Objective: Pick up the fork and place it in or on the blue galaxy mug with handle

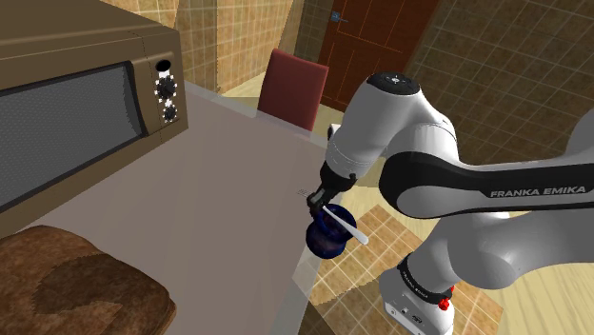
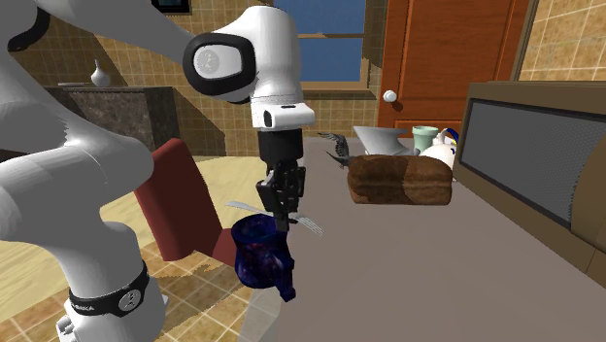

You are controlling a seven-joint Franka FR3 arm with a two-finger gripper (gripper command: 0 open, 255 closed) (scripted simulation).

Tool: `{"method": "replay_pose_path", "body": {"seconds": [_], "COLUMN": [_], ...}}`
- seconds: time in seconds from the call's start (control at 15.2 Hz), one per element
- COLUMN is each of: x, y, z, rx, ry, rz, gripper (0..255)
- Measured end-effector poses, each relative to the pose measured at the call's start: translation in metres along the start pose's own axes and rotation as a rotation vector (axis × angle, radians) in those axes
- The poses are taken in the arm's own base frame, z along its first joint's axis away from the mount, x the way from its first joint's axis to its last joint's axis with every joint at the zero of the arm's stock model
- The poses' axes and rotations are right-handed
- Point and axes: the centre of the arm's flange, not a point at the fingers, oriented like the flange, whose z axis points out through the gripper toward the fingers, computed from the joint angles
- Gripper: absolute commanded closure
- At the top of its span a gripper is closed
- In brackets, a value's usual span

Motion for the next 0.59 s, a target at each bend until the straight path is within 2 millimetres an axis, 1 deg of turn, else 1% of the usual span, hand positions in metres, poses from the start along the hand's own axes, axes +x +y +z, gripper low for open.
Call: {"method": "replay_pose_path", "body": {"seconds": [0.07,0.13,0.53,0.59], "x": [0.0000,0.0001,-0.0002,0.0000], "y": [0.0000,0.0000,0.0000,-0.0010], "z": [0.0000,-0.0002,0.0005,-0.0057], "rx": [0.000,0.000,-0.001,0.000], "ry": [0.000,0.001,-0.002,-0.001], "rz": [0.000,0.000,0.000,0.000], "gripper": [255,0,0,0]}}
